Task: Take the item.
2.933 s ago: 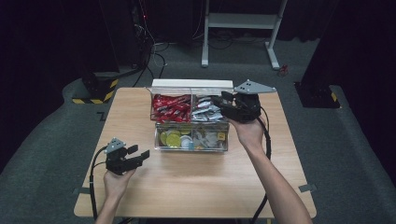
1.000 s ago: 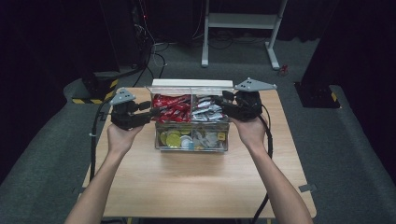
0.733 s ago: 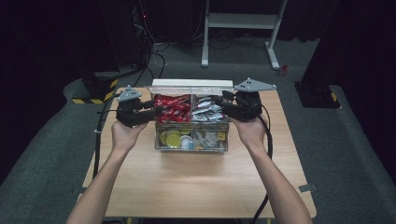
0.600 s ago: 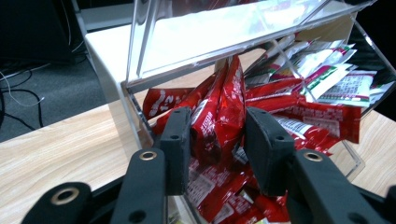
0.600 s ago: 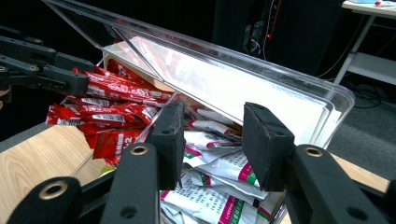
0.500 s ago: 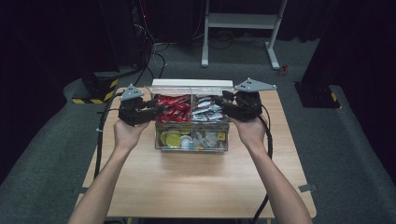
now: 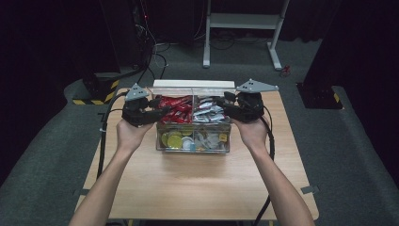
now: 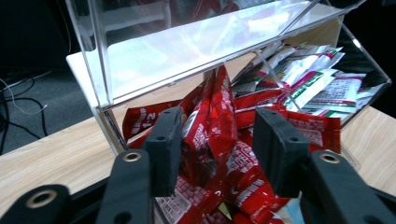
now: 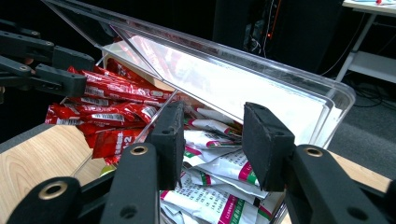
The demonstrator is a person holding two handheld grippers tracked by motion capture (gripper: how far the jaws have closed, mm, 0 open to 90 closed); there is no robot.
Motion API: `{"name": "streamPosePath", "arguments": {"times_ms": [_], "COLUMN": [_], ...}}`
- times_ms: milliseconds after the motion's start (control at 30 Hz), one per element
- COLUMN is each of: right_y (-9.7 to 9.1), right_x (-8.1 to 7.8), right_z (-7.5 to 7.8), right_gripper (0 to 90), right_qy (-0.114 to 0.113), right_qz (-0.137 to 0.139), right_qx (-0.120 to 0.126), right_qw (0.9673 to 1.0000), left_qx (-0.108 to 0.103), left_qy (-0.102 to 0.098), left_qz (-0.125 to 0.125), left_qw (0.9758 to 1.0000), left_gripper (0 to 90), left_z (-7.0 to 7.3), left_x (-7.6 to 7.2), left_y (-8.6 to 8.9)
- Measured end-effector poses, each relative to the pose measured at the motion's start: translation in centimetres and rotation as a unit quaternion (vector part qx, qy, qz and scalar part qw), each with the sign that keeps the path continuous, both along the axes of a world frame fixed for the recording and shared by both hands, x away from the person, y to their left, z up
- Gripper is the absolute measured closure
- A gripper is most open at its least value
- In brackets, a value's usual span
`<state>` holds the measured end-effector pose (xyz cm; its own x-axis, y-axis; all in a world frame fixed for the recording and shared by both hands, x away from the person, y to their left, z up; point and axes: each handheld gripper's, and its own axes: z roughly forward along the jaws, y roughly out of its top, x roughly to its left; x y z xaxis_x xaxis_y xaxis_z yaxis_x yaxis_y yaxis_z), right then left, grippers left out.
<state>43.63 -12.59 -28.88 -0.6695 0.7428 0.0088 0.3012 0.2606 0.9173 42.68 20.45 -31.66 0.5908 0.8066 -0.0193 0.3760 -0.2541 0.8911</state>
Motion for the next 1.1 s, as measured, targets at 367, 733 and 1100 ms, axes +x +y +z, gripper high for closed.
{"name": "streamPosePath", "arguments": {"times_ms": [367, 733, 1100], "right_y": [0.0, 0.0, -0.1], "right_x": [0.0, 0.0, 0.0], "right_z": [0.0, -0.1, -0.1], "right_gripper": [58.9, 58.9, 58.8], "right_qy": [-0.002, -0.001, -0.001], "right_qz": [0.001, 0.000, 0.000], "right_qx": [0.000, 0.000, -0.001], "right_qw": [1.0000, 1.0000, 1.0000], "left_qx": [-0.001, 0.006, 0.007], "left_qy": [-0.006, -0.011, -0.014], "left_qz": [-0.006, -0.006, -0.009], "left_qw": [1.0000, 0.9999, 0.9998], "left_gripper": [50.2, 49.6, 50.5], "left_z": [0.3, 0.4, 0.6], "left_x": [-0.9, -1.4, -1.5], "left_y": [0.0, 0.0, -0.1]}}
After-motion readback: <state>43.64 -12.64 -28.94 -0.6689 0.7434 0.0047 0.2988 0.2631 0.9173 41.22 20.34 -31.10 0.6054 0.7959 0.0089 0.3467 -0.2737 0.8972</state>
